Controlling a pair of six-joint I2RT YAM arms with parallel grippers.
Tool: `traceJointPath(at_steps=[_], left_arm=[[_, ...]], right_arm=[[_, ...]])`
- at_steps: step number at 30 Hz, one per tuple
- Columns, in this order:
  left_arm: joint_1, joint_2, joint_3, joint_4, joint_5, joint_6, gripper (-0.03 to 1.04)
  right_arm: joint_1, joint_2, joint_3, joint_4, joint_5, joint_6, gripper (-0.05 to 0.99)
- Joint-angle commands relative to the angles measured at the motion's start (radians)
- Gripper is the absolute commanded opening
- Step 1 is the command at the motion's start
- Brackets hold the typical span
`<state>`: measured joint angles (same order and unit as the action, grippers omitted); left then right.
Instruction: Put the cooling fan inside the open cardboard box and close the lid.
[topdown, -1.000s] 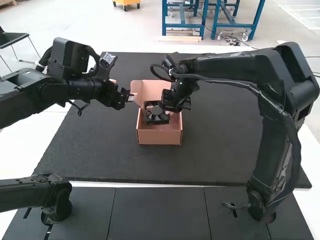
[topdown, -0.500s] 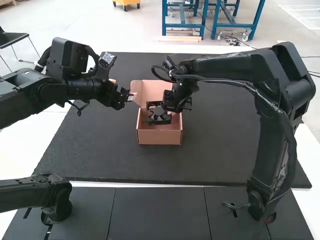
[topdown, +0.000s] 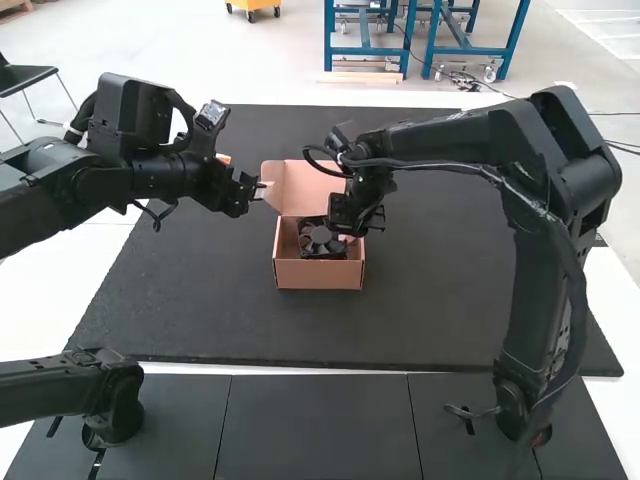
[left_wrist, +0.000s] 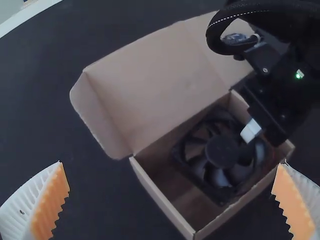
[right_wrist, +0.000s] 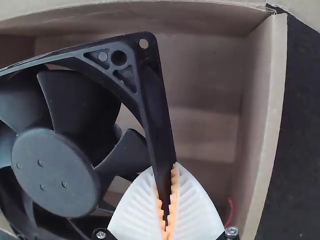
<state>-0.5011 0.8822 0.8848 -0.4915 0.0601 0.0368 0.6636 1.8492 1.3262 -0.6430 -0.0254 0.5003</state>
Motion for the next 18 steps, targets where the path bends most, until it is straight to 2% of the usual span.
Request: traceJointPath(at_steps=[1,8,10,12,16,18], left_arm=[[0.009,-0.019,-0.001,0.011,0.012,-0.008,0.96],[0.009,-0.019,-0.004,0.022,0.012,-0.028,0.96],[0.009,-0.019,-0.004,0.027,0.012,-0.034,0.96],[0.009,-0.019,0.000,0.030,0.012,-0.038,0.96],[0.024,-0.012,-0.001,0.045,-0.013,-0.048,0.96],[0.047,-0.003,-0.001,0.056,-0.028,-0.048,0.96]], right_arm=[[-0.007,0.008,-0.001,0.014,-0.010,-0.011,0.03],[-0.007,0.015,0.033,0.011,-0.036,-0.037,0.38],[-0.007,0.015,0.042,0.008,-0.036,-0.040,0.43],[-0.007,0.015,0.057,0.008,-0.041,-0.054,0.52],[-0.007,0.016,0.139,0.003,-0.065,-0.082,0.57],[-0.009,0.015,0.200,-0.012,-0.110,-0.123,0.61]])
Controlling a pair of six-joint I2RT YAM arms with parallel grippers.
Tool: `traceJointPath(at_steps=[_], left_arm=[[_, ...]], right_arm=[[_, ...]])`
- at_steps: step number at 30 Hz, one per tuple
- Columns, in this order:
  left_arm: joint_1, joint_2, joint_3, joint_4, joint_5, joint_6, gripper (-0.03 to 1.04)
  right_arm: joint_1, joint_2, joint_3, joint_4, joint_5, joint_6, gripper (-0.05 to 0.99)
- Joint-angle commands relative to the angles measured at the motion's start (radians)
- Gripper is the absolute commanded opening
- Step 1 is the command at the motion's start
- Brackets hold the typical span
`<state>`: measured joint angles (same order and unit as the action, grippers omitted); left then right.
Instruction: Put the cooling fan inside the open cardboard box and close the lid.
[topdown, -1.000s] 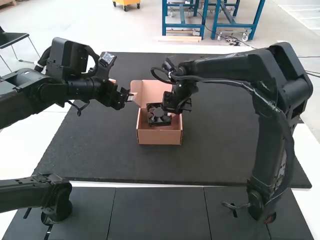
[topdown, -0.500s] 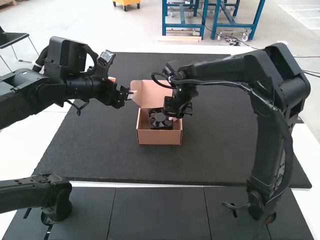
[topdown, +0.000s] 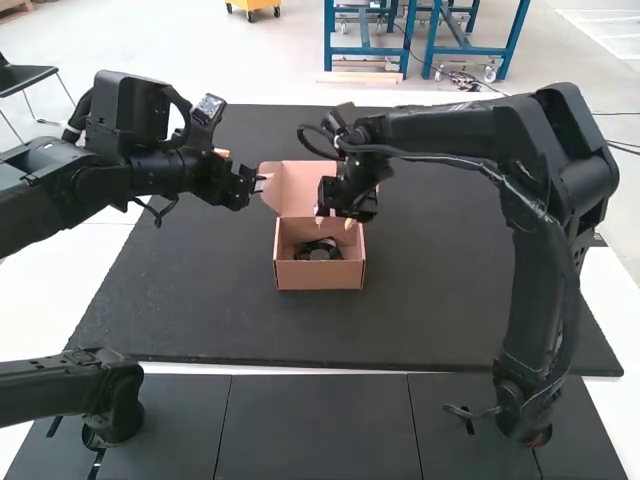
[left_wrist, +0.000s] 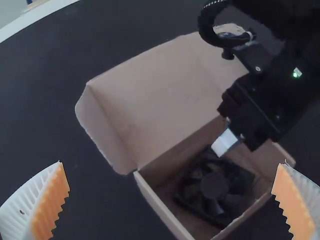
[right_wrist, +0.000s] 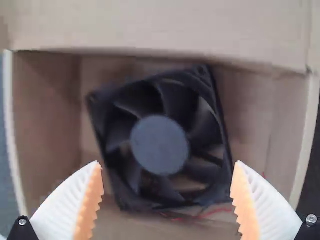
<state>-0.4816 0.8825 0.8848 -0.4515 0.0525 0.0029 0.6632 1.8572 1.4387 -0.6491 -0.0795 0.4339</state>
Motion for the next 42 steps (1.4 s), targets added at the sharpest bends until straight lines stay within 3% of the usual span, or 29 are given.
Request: traceJointPath(at_steps=[1,3,5,7,8,10,17,22,32,42], left_arm=[[0.044,0.004,0.000,0.019,-0.022,-0.014,0.96],[0.084,0.030,0.000,0.028,-0.033,-0.014,0.96],[0.130,0.055,0.005,0.034,-0.039,-0.014,0.96],[0.175,0.085,0.016,0.040,-0.045,-0.014,0.96],[0.196,0.099,0.019,0.043,-0.051,-0.012,0.96],[0.224,0.125,0.026,0.051,-0.062,-0.012,0.96],[0.238,0.211,0.032,0.111,-0.108,-0.007,0.96],[0.230,0.282,0.045,0.148,-0.126,-0.007,0.96],[0.244,0.414,0.079,0.218,-0.183,-0.009,0.96],[0.245,0.515,0.111,0.247,-0.223,-0.007,0.96]], right_arm=[[-0.008,0.005,0.118,-0.020,-0.083,-0.061,0.61],[-0.010,0.000,0.184,-0.067,-0.128,-0.109,0.64],[-0.008,-0.001,0.239,-0.162,-0.134,-0.182,0.68],[-0.010,-0.015,0.269,-0.258,-0.091,-0.307,0.68],[-0.013,-0.029,0.256,-0.261,-0.060,-0.328,0.68],[-0.040,-0.073,0.212,-0.228,0.018,-0.374,0.68],[-0.149,-0.236,-0.018,-0.015,0.126,-0.521,0.67],[-0.200,-0.288,-0.129,0.117,0.136,-0.529,0.67],[-0.229,-0.289,-0.281,0.419,0.098,-0.475,0.67],[-0.234,-0.279,-0.359,0.520,0.055,-0.431,0.70]])
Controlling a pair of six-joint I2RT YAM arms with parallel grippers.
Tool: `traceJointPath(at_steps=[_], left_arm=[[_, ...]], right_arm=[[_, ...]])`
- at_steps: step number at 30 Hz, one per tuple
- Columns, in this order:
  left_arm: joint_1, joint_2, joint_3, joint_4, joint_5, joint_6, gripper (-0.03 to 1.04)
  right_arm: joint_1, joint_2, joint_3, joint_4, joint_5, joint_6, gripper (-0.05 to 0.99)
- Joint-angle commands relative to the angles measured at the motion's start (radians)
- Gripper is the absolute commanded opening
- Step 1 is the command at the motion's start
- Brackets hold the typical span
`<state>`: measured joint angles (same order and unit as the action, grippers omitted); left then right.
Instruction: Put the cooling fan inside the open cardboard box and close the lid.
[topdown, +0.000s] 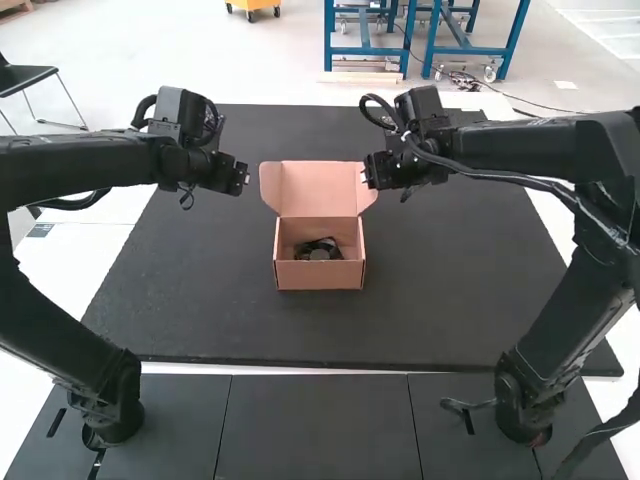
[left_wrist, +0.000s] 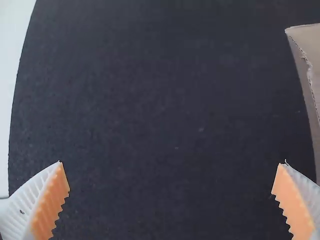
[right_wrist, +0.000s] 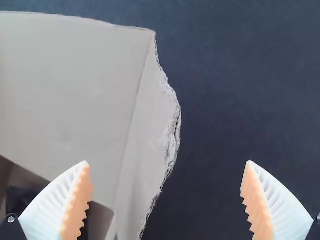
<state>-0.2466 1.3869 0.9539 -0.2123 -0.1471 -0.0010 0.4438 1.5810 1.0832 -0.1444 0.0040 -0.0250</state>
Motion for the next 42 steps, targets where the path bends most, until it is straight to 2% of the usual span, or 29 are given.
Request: traceJointPath(at_steps=[1,6,10,20,29,39,42], left_arm=[[0.010,0.018,0.046,0.010,-0.025,-0.005,0.96],[0.009,0.043,0.062,0.021,-0.023,-0.005,0.96],[0.010,0.046,0.068,0.030,-0.022,-0.004,0.96],[0.003,0.046,0.066,0.044,0.024,-0.005,0.96],[0.004,0.078,0.071,0.083,0.040,-0.005,0.96],[-0.011,0.103,0.075,0.110,0.046,-0.014,0.96],[-0.020,0.106,0.075,0.116,0.046,-0.022,0.96]], right_arm=[[-0.014,0.002,-0.008,0.017,-0.033,0.039,0.71],[-0.017,0.019,-0.008,0.029,-0.039,0.040,0.77],[-0.024,0.024,-0.003,0.035,-0.042,0.039,0.77],[-0.024,0.062,0.032,0.032,-0.048,0.037,0.84],[-0.017,0.083,0.058,0.046,-0.048,0.046,0.84],[-0.014,0.083,0.076,0.063,-0.038,0.068,0.57],[-0.016,0.083,0.081,0.069,-0.038,0.071,0.51]])
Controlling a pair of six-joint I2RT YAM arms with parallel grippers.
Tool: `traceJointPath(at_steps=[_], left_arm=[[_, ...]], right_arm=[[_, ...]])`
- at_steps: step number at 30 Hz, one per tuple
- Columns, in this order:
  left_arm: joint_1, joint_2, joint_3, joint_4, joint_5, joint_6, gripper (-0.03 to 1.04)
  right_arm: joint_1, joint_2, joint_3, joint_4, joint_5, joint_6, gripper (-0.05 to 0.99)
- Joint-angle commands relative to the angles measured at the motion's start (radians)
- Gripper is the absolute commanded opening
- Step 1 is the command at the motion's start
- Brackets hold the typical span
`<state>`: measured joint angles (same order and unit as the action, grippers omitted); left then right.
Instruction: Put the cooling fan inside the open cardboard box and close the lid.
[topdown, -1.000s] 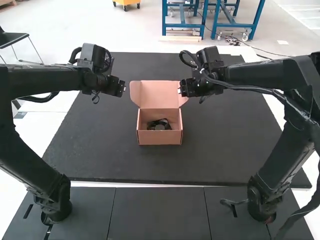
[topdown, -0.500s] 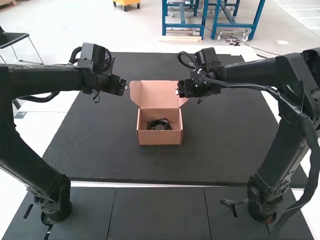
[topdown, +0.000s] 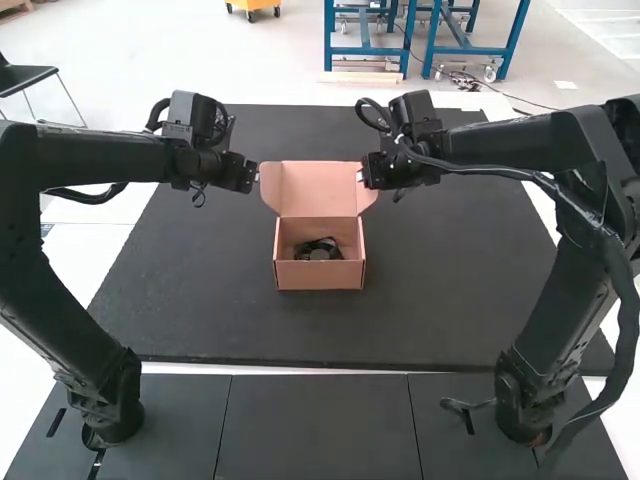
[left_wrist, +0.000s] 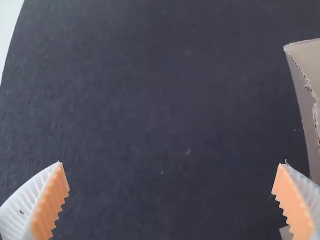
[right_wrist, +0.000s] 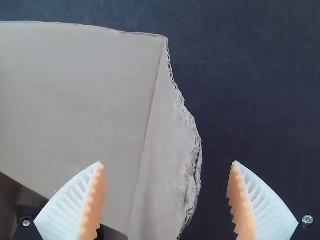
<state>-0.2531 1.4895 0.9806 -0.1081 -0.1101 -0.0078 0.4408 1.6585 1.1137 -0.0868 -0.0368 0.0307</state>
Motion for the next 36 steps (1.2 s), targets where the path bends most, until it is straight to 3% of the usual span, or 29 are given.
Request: traceJointPath(at_steps=[1,8,25,36], left_arm=[[-0.017,0.003,0.049,0.012,0.009,-0.015,0.96],[-0.037,0.006,0.049,0.013,0.009,-0.026,0.96],[-0.072,0.006,0.061,0.002,0.007,-0.040,0.96],[-0.077,0.005,0.072,-0.019,0.007,-0.067,0.96]], right_arm=[[-0.014,0.006,0.051,0.012,0.003,0.015,0.48],[-0.016,0.004,0.052,0.012,-0.003,0.017,0.26],[-0.020,0.000,0.063,-0.008,-0.008,0.011,0.09],[-0.011,-0.017,0.084,-0.071,-0.058,0.005,0.00]])
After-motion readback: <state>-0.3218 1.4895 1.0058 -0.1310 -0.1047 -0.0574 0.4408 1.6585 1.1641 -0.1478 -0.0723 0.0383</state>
